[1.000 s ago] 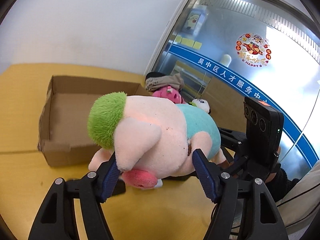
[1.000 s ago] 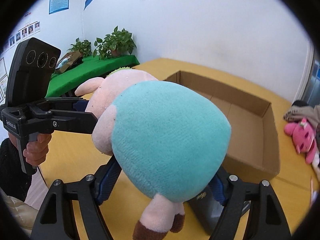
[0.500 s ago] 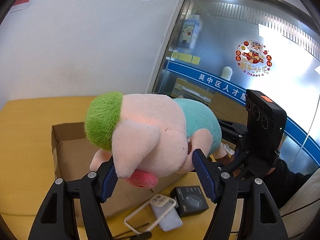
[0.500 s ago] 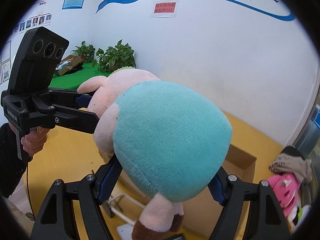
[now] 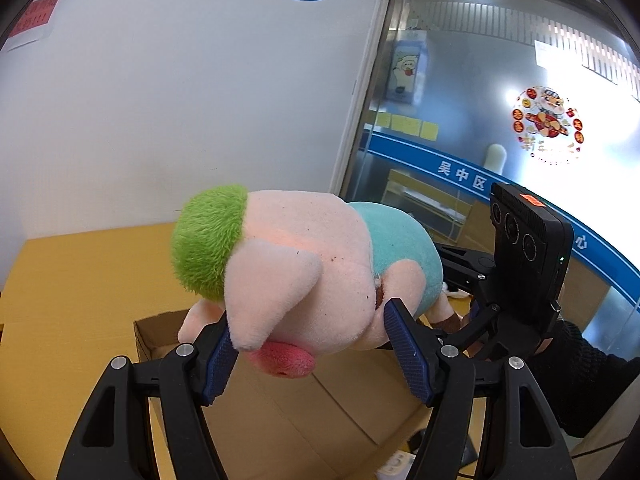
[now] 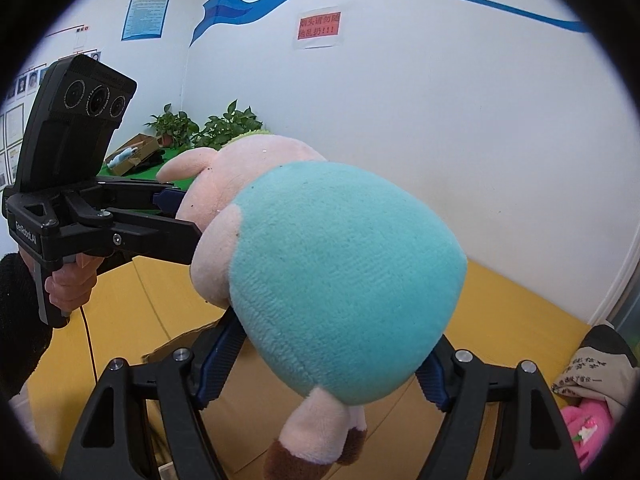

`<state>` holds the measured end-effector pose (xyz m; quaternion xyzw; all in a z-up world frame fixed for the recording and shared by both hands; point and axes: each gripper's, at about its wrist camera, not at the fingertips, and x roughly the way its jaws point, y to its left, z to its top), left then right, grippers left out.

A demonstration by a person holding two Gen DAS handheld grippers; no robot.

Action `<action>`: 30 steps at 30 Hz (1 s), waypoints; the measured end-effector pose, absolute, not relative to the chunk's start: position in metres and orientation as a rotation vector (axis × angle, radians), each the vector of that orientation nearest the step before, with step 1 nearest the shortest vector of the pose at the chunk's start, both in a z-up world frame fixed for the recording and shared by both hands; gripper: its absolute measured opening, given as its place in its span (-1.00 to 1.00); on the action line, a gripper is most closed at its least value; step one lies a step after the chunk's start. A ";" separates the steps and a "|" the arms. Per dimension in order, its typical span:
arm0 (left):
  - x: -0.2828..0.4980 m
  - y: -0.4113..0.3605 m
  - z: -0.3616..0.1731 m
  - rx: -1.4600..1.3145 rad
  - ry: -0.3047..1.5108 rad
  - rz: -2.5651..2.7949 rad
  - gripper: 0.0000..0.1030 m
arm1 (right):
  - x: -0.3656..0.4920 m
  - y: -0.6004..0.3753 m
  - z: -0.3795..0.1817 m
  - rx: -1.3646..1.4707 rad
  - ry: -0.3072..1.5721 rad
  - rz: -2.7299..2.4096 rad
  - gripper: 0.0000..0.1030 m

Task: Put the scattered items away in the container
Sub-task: 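Carry the plush pig with the left gripper over the cardboard box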

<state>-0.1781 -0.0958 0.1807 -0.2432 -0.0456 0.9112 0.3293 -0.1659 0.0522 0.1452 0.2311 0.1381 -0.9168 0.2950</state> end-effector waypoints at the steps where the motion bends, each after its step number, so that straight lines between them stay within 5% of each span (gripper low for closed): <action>1: -0.189 -0.096 0.179 -0.642 -0.110 2.392 0.43 | -0.176 0.052 0.142 0.620 0.358 -2.433 0.48; 17: -0.307 -0.107 0.086 -0.865 -0.182 2.379 0.43 | -0.298 0.042 0.045 0.806 0.218 -2.303 0.48; 30: -0.332 -0.096 0.003 -1.220 -0.196 2.322 0.43 | -0.311 0.030 -0.033 1.050 0.235 -2.208 0.51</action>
